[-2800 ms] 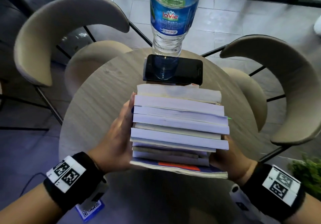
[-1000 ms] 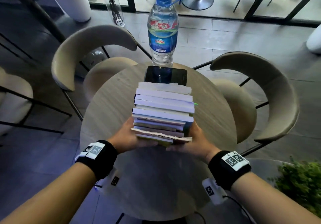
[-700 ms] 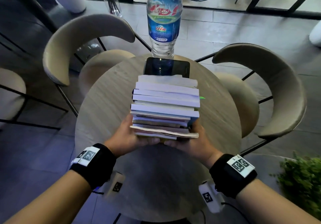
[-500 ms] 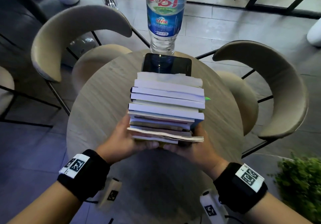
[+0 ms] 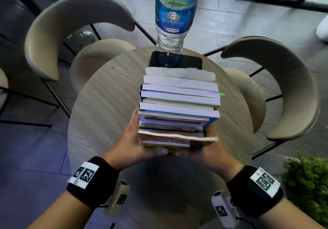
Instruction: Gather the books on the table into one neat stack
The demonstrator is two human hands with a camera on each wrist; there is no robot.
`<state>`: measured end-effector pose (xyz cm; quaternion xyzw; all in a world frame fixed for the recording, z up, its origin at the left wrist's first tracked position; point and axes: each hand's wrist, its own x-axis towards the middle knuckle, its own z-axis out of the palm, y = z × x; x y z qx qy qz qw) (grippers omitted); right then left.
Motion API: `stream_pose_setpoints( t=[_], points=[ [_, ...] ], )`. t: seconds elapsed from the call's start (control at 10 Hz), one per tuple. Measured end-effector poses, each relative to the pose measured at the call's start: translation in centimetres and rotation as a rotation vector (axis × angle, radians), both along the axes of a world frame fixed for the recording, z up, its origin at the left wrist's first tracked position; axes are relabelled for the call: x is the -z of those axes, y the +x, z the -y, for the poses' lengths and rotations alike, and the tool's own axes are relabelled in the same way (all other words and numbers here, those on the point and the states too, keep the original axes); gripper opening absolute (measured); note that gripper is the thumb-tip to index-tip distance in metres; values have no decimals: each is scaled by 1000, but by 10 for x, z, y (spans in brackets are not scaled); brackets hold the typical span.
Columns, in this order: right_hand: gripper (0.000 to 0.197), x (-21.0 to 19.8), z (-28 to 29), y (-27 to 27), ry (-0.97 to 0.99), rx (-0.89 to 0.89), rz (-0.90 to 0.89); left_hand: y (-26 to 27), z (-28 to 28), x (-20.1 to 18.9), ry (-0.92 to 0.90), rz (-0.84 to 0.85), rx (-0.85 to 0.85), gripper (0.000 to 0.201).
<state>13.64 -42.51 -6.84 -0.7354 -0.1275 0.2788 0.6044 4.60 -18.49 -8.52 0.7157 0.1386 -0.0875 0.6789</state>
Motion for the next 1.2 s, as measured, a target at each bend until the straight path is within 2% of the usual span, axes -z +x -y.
stream_pose_setpoints(
  t=[0.3,0.5,0.6,0.7,0.8,0.9,1.0,1.1,1.2],
  points=[
    [107,18,8,-3,19,-20,-12,-4,-6,7,35,-4,21,109],
    [123,19,11,-2,-18,-38,-38,-10,-9,17,136,-33,63,105],
    [113,20,11,3,-107,-115,-5,-9,-7,10,222,-33,96,95],
    [115,21,12,5,-162,-185,15,-5,-4,1,242,-27,117,94],
    [134,22,21,5,-353,-204,22,-9,-10,4,306,-65,138,100],
    [148,16,30,5,-465,-264,15,-16,-15,8,419,-161,125,119],
    [143,-8,44,4,-668,-418,73,-30,-8,-10,586,-335,99,133],
    [111,-23,53,5,-852,-485,126,-41,-2,-30,735,-443,164,118],
    [56,-42,65,3,-1067,-593,224,-59,14,-67,956,-550,328,85]
  ],
)
